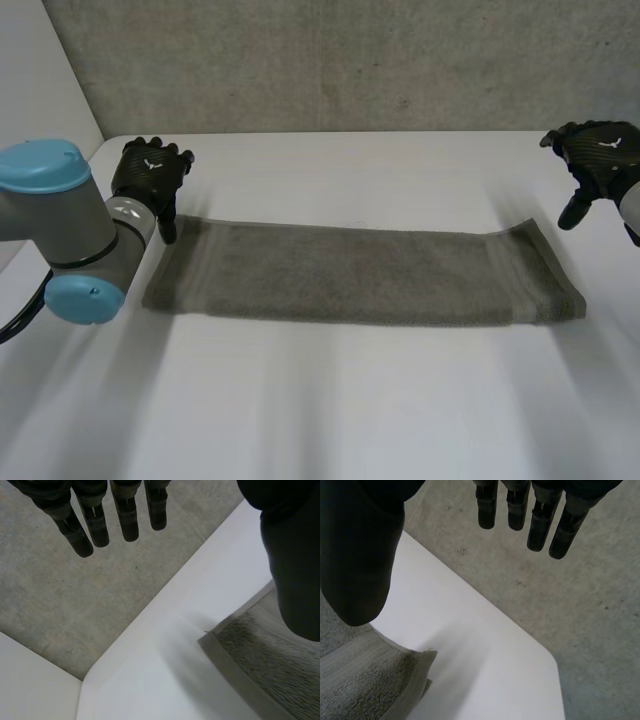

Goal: Fold the towel.

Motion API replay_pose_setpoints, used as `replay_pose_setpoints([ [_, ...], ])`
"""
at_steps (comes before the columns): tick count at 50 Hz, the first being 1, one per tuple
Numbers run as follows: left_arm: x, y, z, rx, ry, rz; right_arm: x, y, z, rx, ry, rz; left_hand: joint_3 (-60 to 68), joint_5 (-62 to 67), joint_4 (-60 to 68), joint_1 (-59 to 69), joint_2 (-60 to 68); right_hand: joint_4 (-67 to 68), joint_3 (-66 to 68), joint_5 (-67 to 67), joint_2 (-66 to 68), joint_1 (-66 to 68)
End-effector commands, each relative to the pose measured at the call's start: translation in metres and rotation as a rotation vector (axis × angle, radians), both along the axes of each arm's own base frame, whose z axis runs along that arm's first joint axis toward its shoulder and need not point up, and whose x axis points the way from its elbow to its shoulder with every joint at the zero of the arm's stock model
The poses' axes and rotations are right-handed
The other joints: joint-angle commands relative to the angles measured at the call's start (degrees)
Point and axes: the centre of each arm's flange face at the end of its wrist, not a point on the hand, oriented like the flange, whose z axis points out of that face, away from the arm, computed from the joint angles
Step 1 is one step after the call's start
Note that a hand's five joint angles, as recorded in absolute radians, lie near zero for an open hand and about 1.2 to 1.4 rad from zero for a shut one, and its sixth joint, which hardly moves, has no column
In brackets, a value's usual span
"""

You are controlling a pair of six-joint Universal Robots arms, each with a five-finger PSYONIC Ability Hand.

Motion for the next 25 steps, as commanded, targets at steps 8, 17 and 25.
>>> replay_pose_setpoints([
  [8, -0.003, 0.058, -0.028, 0.191, 0.06, -0.139, 0.0, 0.063, -0.037, 0.219, 0.055, 0.057, -2.0, -10.8, -2.8, -3.0, -2.5, 4.9, 5.1, 6.2, 5.0, 6.1],
  [17, 0.002, 0.067, -0.033, 0.288, 0.21, -0.143, -0.011, 0.074, -0.07, 0.309, 0.1, 0.099, -2.1, -11.0, -3.0, -3.2, -2.6, 9.4, 9.7, 10.7, 9.6, 10.6],
  [25, 0.004, 0.065, -0.032, 0.287, 0.223, -0.134, -0.016, 0.064, -0.093, 0.326, 0.104, 0.091, -2.1, -11.0, -3.0, -3.2, -2.6, 14.8, 15.1, 16.1, 15.0, 16.0],
])
